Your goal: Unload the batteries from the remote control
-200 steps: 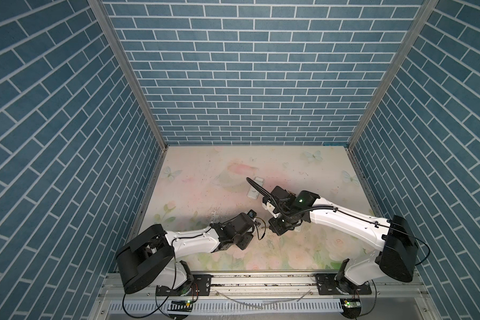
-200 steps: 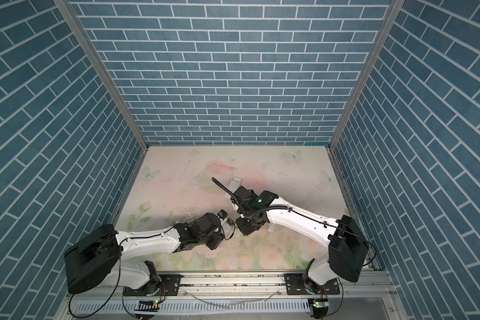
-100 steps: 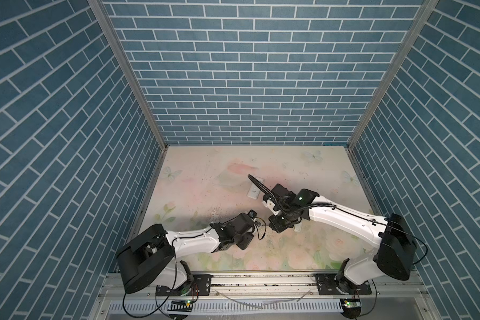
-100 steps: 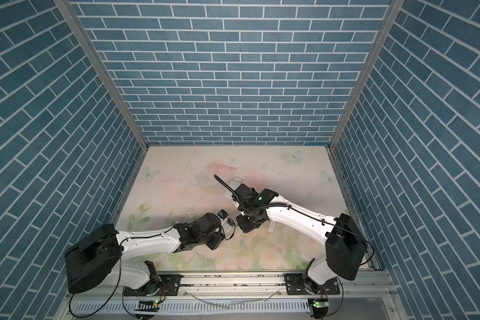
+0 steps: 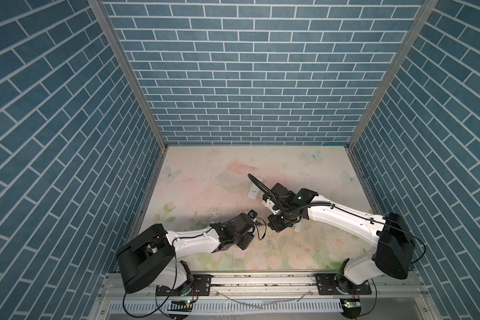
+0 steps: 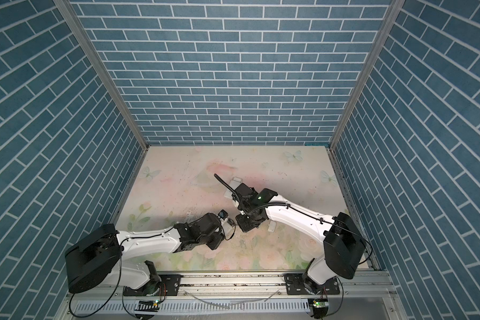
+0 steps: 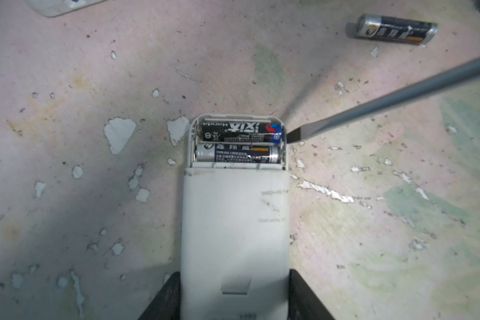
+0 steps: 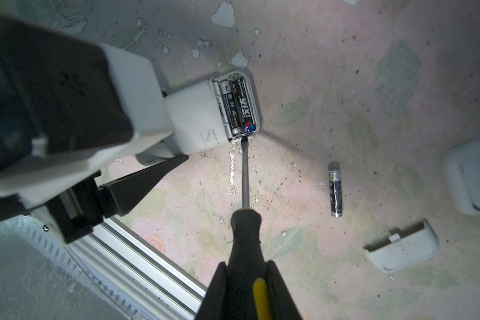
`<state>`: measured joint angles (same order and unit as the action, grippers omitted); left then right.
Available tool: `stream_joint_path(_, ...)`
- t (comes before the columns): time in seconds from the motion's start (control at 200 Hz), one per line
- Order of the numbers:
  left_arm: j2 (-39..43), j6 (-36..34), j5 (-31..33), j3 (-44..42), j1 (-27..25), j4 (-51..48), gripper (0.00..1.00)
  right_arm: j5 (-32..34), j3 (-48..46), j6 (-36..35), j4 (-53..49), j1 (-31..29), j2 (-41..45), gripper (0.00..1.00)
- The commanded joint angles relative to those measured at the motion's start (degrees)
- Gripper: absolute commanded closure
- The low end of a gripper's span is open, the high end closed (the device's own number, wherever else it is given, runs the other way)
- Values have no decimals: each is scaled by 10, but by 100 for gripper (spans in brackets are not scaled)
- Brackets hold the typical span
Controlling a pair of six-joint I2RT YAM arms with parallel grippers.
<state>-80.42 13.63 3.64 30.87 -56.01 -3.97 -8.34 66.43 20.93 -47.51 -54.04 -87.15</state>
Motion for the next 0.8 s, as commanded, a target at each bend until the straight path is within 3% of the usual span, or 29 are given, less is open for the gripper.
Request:
stream_joint_path(0.0,-18,-6,-36,-4,-12,-12,53,-5,-14,-7,-2,3,-5,100)
stream_joint_path(0.795,-20,-6,-36,-4,-13,-14,53,-1,-21,-5,-4,9,1,100)
